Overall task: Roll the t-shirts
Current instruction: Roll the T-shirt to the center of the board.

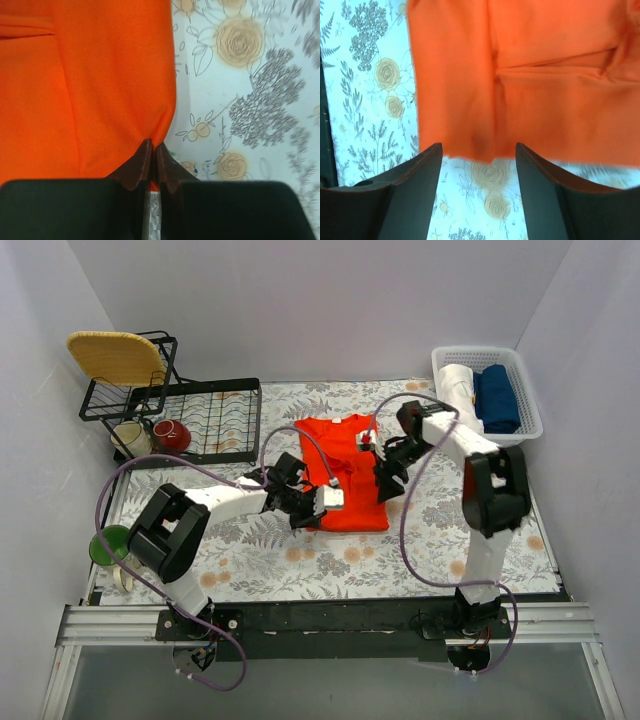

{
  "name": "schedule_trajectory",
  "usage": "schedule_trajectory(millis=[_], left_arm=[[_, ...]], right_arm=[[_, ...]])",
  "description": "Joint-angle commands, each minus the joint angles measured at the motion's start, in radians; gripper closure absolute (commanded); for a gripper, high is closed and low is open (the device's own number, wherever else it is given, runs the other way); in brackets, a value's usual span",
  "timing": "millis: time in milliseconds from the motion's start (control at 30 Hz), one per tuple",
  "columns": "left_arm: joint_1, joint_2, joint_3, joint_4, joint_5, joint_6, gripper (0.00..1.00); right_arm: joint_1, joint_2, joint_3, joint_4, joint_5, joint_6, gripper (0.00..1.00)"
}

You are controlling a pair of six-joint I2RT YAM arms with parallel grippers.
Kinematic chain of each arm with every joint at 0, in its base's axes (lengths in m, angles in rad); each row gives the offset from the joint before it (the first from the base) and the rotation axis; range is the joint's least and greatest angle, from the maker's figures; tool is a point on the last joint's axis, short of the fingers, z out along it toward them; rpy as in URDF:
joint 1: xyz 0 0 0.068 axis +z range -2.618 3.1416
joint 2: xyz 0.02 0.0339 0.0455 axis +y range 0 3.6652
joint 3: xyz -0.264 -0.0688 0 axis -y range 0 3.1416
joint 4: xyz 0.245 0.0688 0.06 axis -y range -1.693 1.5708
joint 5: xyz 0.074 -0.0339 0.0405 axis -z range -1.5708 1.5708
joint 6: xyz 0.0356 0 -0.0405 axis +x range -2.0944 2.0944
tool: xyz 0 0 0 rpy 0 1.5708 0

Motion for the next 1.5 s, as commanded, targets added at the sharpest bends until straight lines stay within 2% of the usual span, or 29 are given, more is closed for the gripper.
schedule_trajectory(millis=[0, 33, 67, 100, 133, 200, 333, 800, 900, 1000, 1033, 1100, 1133, 1167, 1233, 1300, 1333, 1467], left_arm=[[0.100, 0.017, 0.083, -0.048, 0.228, -0.300, 1.00], [0.109, 0.017, 0.084, -0.016, 0.240, -0.338, 1.00], [0.117, 0.011, 0.086, -0.002, 0.262, -0.361, 1.00], [0.127, 0.009, 0.086, 0.008, 0.271, -0.395, 1.00], [0.134, 0.006, 0.089, 0.021, 0.280, -0.407, 1.00], [0.150, 0.008, 0.097, 0.027, 0.315, -0.436, 1.00], [0.167, 0.011, 0.104, 0.025, 0.338, -0.446, 1.00], [0.206, 0.026, 0.104, 0.090, 0.392, -0.565, 1.00], [0.215, 0.031, 0.103, 0.081, 0.394, -0.564, 1.00], [0.223, 0.031, 0.098, 0.071, 0.398, -0.559, 1.00], [0.226, 0.032, 0.098, 0.071, 0.397, -0.559, 1.00], [0.232, 0.031, 0.094, 0.067, 0.397, -0.559, 1.00], [0.233, 0.028, 0.092, 0.065, 0.395, -0.558, 0.95], [0.235, 0.026, 0.091, 0.064, 0.391, -0.555, 0.88], [0.235, 0.011, 0.084, 0.062, 0.363, -0.545, 0.67], [0.233, -0.032, 0.075, 0.059, 0.319, -0.501, 0.57], [0.227, -0.059, 0.042, 0.073, 0.291, -0.423, 0.54], [0.158, -0.217, -0.121, 0.191, 0.139, -0.230, 0.40]], right_arm=[[-0.004, -0.445, -0.297, 0.468, 0.020, 0.053, 0.27], [0.004, -0.523, -0.494, 0.579, 0.034, 0.093, 0.20], [0.041, -0.595, -0.586, 0.708, 0.097, 0.163, 0.04], [0.065, -0.716, -0.664, 0.805, 0.134, 0.184, 0.01], [0.108, -0.761, -0.795, 0.924, 0.160, 0.184, 0.01], [0.142, -0.842, -0.867, 0.959, 0.185, 0.160, 0.02], [0.199, -0.847, -0.901, 0.962, 0.211, 0.190, 0.01], [0.242, -0.694, -0.919, 1.140, 0.277, 0.242, 0.07], [0.242, -0.671, -0.933, 1.230, 0.307, 0.259, 0.12], [0.242, -0.663, -0.953, 1.278, 0.327, 0.238, 0.25], [0.242, -0.659, -0.956, 1.286, 0.327, 0.226, 0.33], [0.240, -0.645, -0.952, 1.280, 0.327, 0.204, 0.43], [0.242, -0.634, -0.944, 1.250, 0.332, 0.198, 0.54], [0.240, -0.616, -0.921, 1.231, 0.333, 0.193, 0.59], [0.239, -0.603, -0.900, 1.199, 0.326, 0.192, 0.77], [0.239, -0.605, -0.880, 1.156, 0.306, 0.178, 0.83], [0.237, -0.609, -0.878, 1.153, 0.286, 0.176, 0.88], [0.237, -0.616, -0.872, 1.090, 0.267, 0.179, 0.92]])
